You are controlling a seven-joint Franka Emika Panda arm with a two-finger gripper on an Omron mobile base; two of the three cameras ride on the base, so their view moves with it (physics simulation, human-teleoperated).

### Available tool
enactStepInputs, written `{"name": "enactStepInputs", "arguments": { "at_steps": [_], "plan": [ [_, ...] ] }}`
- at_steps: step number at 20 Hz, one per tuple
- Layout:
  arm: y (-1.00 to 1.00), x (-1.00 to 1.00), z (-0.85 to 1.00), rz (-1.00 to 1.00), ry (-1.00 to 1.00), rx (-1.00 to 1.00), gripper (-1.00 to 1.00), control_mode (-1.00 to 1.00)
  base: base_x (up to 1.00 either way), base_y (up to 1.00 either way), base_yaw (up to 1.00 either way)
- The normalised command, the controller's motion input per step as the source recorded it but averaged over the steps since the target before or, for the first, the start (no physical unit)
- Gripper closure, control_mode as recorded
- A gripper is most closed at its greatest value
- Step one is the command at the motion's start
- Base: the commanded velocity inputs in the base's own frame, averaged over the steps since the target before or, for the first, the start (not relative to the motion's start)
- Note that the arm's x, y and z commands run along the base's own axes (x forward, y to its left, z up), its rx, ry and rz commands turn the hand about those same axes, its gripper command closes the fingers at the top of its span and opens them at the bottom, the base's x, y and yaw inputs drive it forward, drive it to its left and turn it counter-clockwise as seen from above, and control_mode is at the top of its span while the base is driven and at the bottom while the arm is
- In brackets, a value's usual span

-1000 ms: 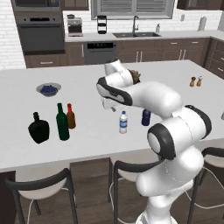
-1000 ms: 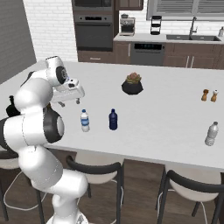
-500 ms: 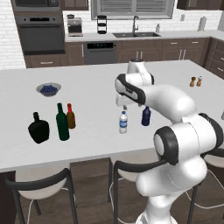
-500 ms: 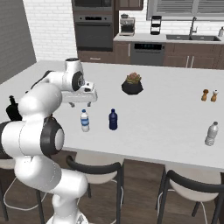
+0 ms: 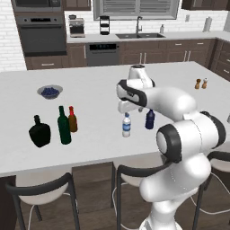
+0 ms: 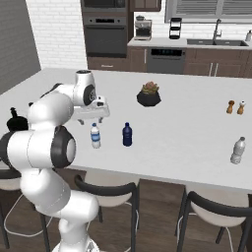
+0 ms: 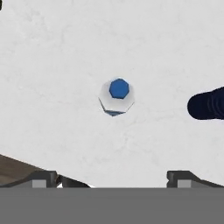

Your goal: Move the plastic bottles in the middle to the plastics group, and the glass bottles in the middle to the glass group.

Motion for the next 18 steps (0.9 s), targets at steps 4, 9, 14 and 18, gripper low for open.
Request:
{"name": "enactStepInputs", "arguments": {
  "at_steps": [4,9,14,18],
  "plan": [
    [0.09,0.57,-0.31,0.01,-0.04,0.06,-1.0,-1.0,0.0,0.0,0.0],
    [0.0,0.32,0.0,-0.02,-0.01,0.0,-1.0,-1.0,0.0,0.0,0.0],
    [0.0,0.09,-0.03,0.0,0.0,0.0,-1.0,-1.0,0.0,0.0,0.0],
    [0.0,0.0,-0.36,0.0,0.0,0.0,-1.0,-1.0,0.0,0.0,0.0]
  ]
}}
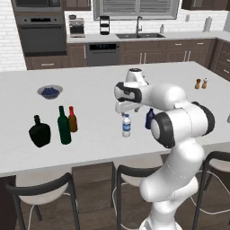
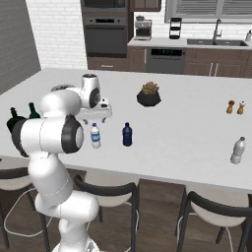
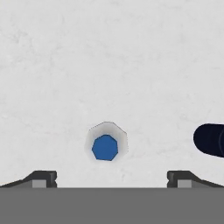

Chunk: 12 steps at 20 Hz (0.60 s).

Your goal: Move the plastic bottles in the middle to the plastics group, and the glass bottles in the middle to the glass group.

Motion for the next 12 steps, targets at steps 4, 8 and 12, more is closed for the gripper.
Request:
{"name": "enactStepInputs", "arguments": {
  "at_steps": [4,8,12],
  "plan": [
    [0.0,0.0,-0.53,0.0,0.0,0.0,-1.0,-1.0,0.0,0.0,0.0],
    [0.03,0.0,-0.34,0.0,0.0,0.0,-1.0,-1.0,0.0,0.0,0.0],
    [0.0,0.0,-0.02,0.0,-0.01,0.0,-1.0,-1.0,0.0,0.0,0.0]
  ]
}}
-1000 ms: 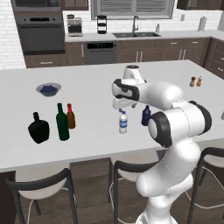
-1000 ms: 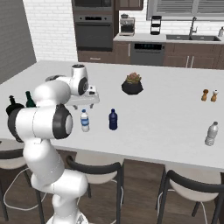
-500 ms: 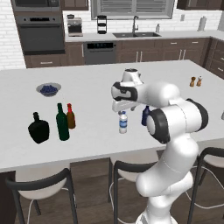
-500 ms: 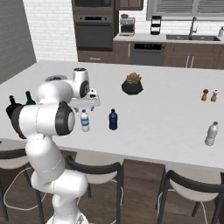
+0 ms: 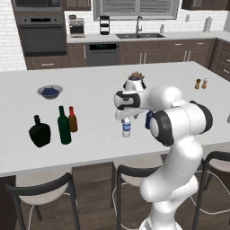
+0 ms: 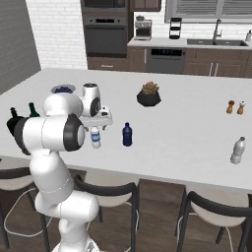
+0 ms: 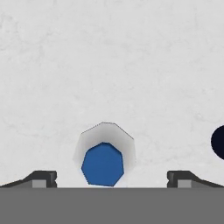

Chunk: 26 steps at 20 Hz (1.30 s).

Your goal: Move the plastic bottles in the middle to the plastics group, and the glass bottles in the middle to the glass group.

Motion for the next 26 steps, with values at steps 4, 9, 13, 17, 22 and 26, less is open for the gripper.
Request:
{"name": "enactStepInputs", "arguments": {
  "at_steps": [4,9,13,17,22,26],
  "plan": [
    [0.0,0.0,0.0,0.0,-0.01,0.0,-1.0,-1.0,0.0,0.0,0.0],
    [0.0,0.01,0.0,0.0,-0.02,0.01,-1.0,-1.0,0.0,0.0,0.0],
    [0.0,0.0,0.0,0.0,-0.06,0.04,-1.0,-1.0,0.0,0.0,0.0],
    [0.01,0.0,-0.02,0.03,-0.09,0.09,-1.0,-1.0,0.0,0.0,0.0],
    [0.0,0.0,-0.1,0.02,-0.05,0.04,-1.0,-1.0,0.0,0.0,0.0],
    [0.0,0.0,-0.09,0.01,-0.03,0.0,-1.0,-1.0,0.0,0.0,0.0]
  ]
}}
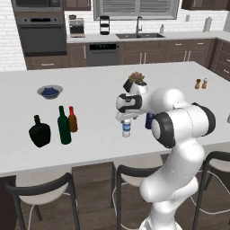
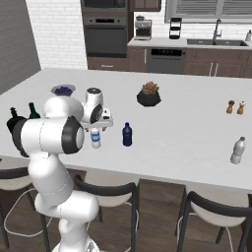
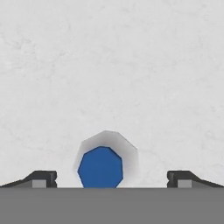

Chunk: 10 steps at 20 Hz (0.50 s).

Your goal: Move the plastic bottles in the middle to the plastics group, and the glass bottles in the middle to the glass group.

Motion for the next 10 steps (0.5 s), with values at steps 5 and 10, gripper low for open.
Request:
{"name": "enactStepInputs", "arguments": {
  "at_steps": [5,10],
  "plan": [
    [0.03,0.0,0.0,0.0,-0.02,0.0,-1.0,-1.0,0.0,0.0,0.0],
    [0.07,0.0,-0.01,0.0,-0.01,0.0,-1.0,-1.0,0.0,0.0,0.0]
  ]
}}
